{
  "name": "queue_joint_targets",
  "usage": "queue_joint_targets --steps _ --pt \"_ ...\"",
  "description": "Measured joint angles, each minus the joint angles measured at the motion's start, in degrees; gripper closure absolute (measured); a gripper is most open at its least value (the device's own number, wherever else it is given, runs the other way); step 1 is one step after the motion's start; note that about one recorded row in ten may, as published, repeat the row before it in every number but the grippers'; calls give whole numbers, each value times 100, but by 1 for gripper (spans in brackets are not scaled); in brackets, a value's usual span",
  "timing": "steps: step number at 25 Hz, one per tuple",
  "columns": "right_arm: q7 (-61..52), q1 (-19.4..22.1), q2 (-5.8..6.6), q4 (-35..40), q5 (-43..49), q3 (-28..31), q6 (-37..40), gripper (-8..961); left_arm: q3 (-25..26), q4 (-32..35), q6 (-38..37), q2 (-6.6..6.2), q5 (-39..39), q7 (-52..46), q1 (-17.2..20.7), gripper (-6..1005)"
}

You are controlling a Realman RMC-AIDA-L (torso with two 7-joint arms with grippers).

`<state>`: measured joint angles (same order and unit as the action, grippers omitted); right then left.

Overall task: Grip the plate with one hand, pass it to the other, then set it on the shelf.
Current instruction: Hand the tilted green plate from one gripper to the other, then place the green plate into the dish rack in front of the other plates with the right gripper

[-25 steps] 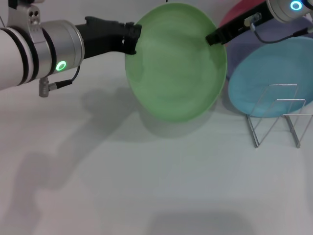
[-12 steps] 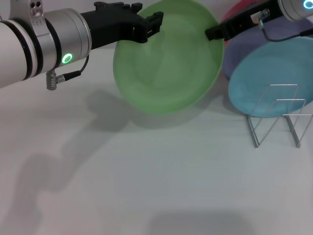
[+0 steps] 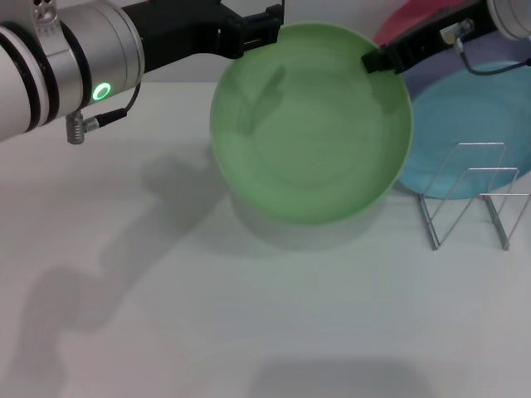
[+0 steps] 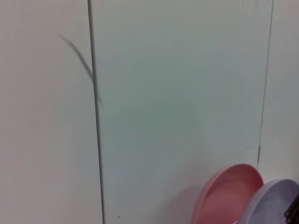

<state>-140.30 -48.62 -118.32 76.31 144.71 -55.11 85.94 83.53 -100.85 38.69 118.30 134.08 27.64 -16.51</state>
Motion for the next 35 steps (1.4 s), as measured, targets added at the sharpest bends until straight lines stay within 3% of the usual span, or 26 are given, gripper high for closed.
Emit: queue_joint_targets --steps 8,14,19,28,35 --pt "122 150 72 591 26 103 262 917 -72 -1 -398 -1 36 242 169 203" --pt "786 167 113 1386 176 521 881 918 -433 120 -2099 -1 41 676 771 202" --pt "1723 258 95 2105 371 682 1259 918 -870 708 -3793 -7 47 765 1179 202" --pt "3659 611 -26 3294 399 791 1531 917 -1565 1806 -5218 19 1 683 1162 203" --pt "4685 924 -85 3771 228 730 1463 918 -1895 2344 -5779 29 -3 421 1003 206"
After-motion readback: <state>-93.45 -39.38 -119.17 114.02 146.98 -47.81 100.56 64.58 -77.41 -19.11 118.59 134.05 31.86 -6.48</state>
